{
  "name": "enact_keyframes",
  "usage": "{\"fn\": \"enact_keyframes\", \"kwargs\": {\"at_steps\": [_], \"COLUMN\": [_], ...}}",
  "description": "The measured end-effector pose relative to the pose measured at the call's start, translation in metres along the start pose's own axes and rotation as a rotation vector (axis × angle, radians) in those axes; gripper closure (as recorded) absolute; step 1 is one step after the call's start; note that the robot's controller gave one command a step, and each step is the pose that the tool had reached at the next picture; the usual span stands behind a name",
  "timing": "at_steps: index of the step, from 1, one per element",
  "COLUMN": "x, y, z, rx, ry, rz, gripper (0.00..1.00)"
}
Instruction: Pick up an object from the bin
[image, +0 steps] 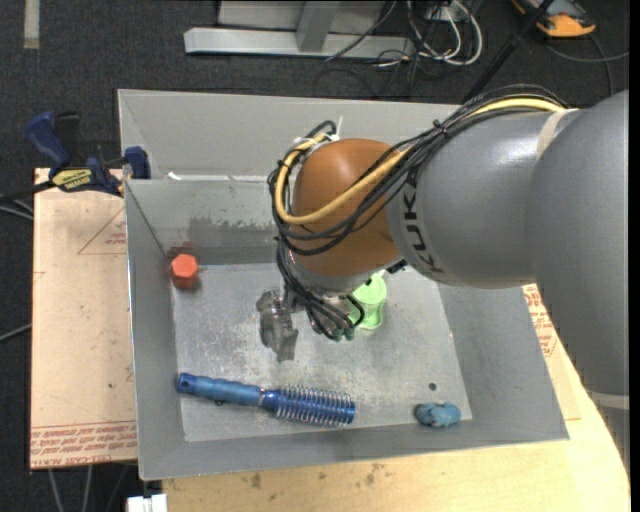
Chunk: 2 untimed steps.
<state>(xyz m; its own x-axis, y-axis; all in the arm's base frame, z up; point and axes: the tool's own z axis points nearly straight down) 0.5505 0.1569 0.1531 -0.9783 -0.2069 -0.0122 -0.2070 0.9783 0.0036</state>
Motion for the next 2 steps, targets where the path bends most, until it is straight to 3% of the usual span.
{"fn": "enact_keyframes", "kwargs": {"at_steps": [1, 2], "x": [0.003, 0.059], "y": [-0.003, 0.021], "z": [0.005, 0.065], "rx": [0.002, 0.001], "ry": [0.01, 0.013], "rz": [0.005, -0.219], "gripper": [0.0, 0.0]}}
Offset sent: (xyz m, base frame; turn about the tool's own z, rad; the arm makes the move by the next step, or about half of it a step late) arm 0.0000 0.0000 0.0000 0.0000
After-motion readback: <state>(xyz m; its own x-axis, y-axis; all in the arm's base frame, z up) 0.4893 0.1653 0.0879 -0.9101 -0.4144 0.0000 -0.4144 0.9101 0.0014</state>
